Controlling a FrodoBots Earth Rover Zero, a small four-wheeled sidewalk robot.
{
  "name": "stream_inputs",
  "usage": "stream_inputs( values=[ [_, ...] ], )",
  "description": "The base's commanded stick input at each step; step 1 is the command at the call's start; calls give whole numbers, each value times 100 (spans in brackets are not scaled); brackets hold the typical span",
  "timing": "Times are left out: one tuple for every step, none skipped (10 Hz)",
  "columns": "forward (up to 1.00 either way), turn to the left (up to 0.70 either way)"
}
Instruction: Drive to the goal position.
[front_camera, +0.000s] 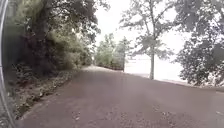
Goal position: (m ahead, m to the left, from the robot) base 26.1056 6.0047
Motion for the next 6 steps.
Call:
stream_inputs(
  values=[
    [70, 0],
    [70, 0],
    [70, 0],
    [70, 0],
    [70, 0],
    [70, 0]
  ],
)
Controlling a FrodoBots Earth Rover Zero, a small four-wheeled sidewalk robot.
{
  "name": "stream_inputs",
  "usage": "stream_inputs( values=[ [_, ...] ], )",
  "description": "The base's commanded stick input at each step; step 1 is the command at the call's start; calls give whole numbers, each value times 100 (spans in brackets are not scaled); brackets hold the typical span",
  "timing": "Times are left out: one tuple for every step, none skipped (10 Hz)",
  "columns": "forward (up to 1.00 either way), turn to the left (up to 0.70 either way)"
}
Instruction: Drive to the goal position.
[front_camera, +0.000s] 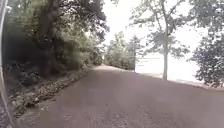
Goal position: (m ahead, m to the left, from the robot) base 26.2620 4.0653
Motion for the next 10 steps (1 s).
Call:
stream_inputs(
  values=[
    [70, 0],
    [70, 0],
    [70, 0],
    [70, 0],
    [70, 0],
    [70, 0],
    [70, 0],
    [70, 0],
    [70, 0],
    [70, 9]
  ],
)
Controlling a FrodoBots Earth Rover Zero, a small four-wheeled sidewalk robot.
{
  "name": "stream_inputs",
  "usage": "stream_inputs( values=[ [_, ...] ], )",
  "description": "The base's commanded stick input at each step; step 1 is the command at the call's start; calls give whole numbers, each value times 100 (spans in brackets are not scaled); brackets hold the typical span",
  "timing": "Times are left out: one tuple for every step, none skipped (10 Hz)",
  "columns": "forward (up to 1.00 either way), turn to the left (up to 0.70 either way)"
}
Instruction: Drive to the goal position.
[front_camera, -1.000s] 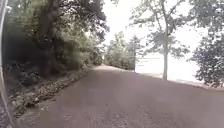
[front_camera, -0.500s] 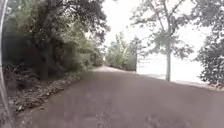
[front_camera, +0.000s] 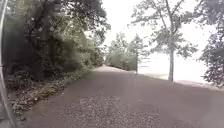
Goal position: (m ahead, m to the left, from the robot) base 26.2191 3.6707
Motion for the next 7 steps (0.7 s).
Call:
stream_inputs(
  values=[
    [70, 29],
    [70, 35],
    [70, 9],
    [70, 0],
    [70, 0],
    [70, 0],
    [70, 0]
  ],
)
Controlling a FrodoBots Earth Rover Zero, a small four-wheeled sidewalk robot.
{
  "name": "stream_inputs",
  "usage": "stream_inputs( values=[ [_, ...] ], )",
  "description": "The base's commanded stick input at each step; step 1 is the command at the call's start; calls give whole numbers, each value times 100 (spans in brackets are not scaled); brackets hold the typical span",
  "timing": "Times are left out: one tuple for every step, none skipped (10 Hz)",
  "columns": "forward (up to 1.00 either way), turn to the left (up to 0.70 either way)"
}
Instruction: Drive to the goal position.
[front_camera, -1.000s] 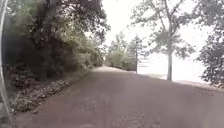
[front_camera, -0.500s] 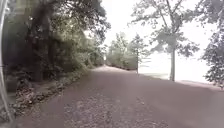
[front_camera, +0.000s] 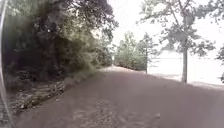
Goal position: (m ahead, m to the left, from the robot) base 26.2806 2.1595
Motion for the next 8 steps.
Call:
stream_inputs(
  values=[
    [70, 0],
    [70, 0],
    [70, 0],
    [70, 0],
    [70, 0],
    [70, 0],
    [70, 0],
    [70, 0]
  ],
)
